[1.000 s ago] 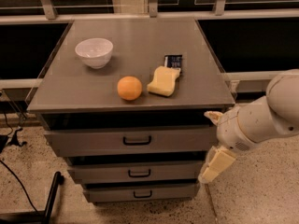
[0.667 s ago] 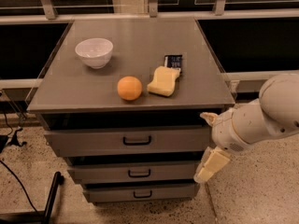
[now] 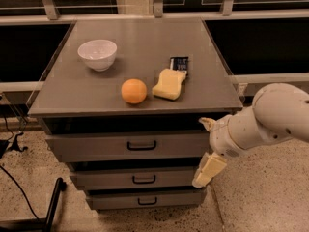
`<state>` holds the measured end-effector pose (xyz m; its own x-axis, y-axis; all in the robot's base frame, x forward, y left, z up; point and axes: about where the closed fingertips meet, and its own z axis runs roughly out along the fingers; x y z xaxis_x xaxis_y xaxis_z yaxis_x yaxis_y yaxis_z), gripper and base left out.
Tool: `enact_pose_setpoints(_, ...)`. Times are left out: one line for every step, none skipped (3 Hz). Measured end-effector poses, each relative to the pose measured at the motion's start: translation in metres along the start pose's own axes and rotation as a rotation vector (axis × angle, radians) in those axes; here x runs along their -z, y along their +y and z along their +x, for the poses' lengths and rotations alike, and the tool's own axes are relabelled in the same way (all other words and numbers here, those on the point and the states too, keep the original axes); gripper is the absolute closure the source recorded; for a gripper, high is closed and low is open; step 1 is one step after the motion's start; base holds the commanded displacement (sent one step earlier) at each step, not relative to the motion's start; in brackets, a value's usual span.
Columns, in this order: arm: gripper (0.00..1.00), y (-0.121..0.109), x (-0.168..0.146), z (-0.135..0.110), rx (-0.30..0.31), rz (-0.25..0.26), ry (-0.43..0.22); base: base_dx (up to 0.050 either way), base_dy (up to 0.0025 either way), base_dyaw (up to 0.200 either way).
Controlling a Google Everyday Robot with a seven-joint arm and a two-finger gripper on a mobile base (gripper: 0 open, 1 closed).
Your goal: Open top drawer
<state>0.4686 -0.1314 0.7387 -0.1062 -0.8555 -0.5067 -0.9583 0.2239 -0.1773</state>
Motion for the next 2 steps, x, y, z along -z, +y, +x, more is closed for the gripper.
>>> enact_pose_setpoints(0.00, -0.007, -0.021, 0.002, 0.021, -0.001, 0.013, 0.000, 0.00000, 0.000)
enact_pose_setpoints(0.00, -0.012, -0.035, 0.005, 0.030, -0.004, 0.031, 0.000, 0.00000, 0.000)
